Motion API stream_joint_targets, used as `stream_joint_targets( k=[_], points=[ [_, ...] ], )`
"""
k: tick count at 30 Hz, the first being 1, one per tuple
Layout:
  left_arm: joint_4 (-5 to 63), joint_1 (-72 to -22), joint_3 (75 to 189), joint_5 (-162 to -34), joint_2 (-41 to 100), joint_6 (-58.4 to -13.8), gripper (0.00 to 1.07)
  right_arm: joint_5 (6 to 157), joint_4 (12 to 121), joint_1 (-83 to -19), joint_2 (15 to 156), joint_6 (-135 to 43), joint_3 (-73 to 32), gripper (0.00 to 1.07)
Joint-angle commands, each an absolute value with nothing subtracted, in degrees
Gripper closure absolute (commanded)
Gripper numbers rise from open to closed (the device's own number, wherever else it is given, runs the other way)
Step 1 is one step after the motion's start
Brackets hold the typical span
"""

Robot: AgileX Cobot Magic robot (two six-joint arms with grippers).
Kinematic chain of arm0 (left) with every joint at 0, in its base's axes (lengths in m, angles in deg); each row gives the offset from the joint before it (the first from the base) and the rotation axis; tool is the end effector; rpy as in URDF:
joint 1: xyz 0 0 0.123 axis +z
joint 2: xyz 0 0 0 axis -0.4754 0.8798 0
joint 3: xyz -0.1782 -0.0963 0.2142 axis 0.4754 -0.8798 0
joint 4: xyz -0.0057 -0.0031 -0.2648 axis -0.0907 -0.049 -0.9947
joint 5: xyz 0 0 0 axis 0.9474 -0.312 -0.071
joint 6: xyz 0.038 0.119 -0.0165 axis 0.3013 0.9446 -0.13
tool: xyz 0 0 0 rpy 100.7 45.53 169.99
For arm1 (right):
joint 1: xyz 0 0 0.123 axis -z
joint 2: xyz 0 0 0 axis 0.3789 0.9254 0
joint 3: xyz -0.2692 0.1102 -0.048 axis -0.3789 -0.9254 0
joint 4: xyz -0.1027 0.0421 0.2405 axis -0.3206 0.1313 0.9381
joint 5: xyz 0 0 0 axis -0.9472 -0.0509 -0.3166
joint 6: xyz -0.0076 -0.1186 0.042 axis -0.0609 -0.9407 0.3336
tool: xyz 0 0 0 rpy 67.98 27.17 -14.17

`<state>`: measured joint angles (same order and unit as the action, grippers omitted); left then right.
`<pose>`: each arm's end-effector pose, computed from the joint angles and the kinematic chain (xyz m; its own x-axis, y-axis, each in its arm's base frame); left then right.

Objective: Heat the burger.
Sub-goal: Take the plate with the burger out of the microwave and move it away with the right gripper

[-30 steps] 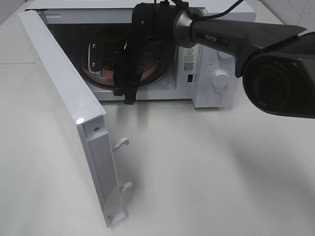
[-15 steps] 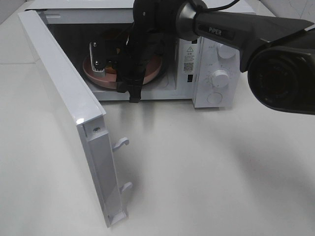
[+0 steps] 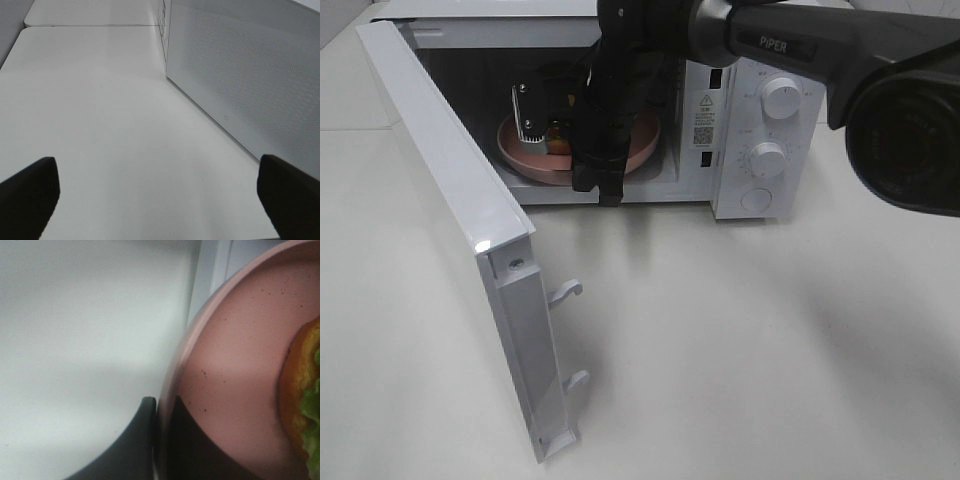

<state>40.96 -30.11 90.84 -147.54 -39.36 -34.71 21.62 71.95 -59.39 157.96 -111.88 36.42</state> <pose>0.0265 -0.0058 0.2700 -0.4394 0.0810 -0.8946 0.0953 0.9945 0.0433 0.4421 0.3483 0.1294 0.2930 -0.9301 -0.2216 -0.9220 -0.2135 -0.3229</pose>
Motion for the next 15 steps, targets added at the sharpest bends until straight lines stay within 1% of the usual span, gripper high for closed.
stream_joint_targets(
  k=[1,5,6,8,15],
  points=[
    [40.79,-30.22,90.78,-146.74,-40.45,-34.82,0.04,18.12,72.46,-59.62,157.33,-111.2,33.95,1.07],
    [40.79,-30.22,90.78,-146.74,-40.45,-34.82,0.04,23.45,72.41,-59.62,153.09,-112.4,27.08,1.07],
    [40.79,-30.22,90.78,-146.74,-40.45,-34.82,0.04,23.45,72.41,-59.62,153.09,-112.4,27.08,1.07],
    [40.79,-30.22,90.78,-146.74,-40.45,-34.82,0.04,26.6,70.51,-59.62,150.57,-112.46,22.89,1.07],
    [40.79,-30.22,90.78,-146.74,-40.45,-34.82,0.04,30.78,70.0,-59.74,146.62,-112.69,17.57,1.07]
  ],
)
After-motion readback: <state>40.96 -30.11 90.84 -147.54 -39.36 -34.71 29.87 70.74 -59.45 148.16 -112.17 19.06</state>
